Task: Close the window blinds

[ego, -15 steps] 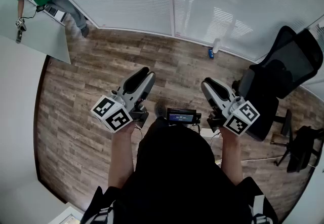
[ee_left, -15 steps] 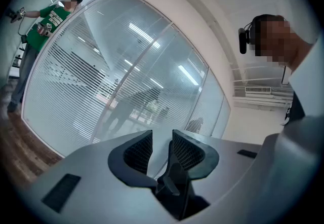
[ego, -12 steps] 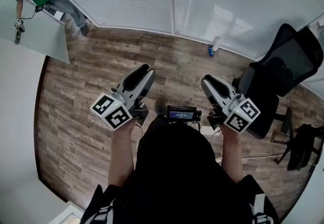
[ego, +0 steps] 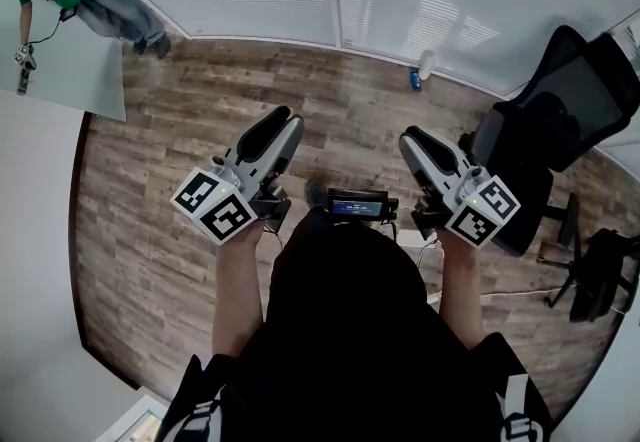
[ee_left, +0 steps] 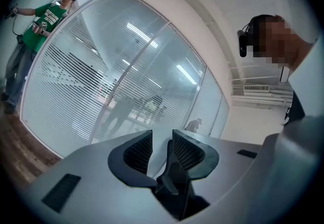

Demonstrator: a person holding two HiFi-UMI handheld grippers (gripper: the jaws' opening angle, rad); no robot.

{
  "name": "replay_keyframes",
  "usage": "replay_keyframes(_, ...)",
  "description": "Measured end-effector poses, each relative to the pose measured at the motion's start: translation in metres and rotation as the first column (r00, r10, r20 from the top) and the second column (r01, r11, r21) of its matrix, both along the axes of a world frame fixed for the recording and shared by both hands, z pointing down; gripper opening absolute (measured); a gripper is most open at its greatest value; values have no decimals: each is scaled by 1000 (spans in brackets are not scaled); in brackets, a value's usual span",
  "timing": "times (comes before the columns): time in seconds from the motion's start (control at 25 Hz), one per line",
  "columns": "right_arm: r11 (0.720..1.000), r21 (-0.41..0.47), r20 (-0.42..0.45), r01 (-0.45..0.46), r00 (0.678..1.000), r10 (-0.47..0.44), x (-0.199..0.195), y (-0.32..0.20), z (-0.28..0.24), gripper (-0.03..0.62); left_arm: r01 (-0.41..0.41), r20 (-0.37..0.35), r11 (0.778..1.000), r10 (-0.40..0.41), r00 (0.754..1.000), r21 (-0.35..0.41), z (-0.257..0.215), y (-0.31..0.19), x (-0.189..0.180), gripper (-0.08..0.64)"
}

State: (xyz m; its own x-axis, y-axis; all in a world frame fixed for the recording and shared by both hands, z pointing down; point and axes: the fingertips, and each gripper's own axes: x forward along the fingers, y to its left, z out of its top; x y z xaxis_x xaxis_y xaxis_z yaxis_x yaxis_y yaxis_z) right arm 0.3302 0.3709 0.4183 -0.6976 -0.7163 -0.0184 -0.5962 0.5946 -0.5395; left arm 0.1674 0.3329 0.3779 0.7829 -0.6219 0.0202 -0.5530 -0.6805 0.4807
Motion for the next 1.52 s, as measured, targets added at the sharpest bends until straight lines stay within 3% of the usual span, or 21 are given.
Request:
replay_keyframes(0.48, 1000, 1, -8, 7, 1000, -7, -5, -3, 2, 78, 13, -17, 1000, -13, 1000, 14, 0, 0, -7, 135)
replay_keyframes(0.72, 1000, -23, -51, -16, 999, 15, -26, -32, 8, 78, 23, -65, 1000, -22, 998, 13, 5, -32, -41, 135)
replay_keyframes(1.04, 999, -32, -104, -28, 994, 24, -104, -121, -2, 78, 43, -133, 999, -40, 990, 16, 1, -112, -129, 133)
replay_keyframes(1.24, 999, -46, -150, -23, 989, 16, -208, -190, -1, 78, 29, -175, 1000, -29, 984, -1, 9, -178, -223, 133)
replay_keyframes(1.32, 999, -48, -159, -25, 987, 17, -225, -199, -2, 78, 17, -177, 1000, -17, 984, -4, 9, -187, -235, 134)
replay_keyframes(1.52, 998, -50, -164, -36, 986, 27, -223, -197, -3, 78, -1, -182, 1000, 2, 983, 7, 3, -186, -228, 133)
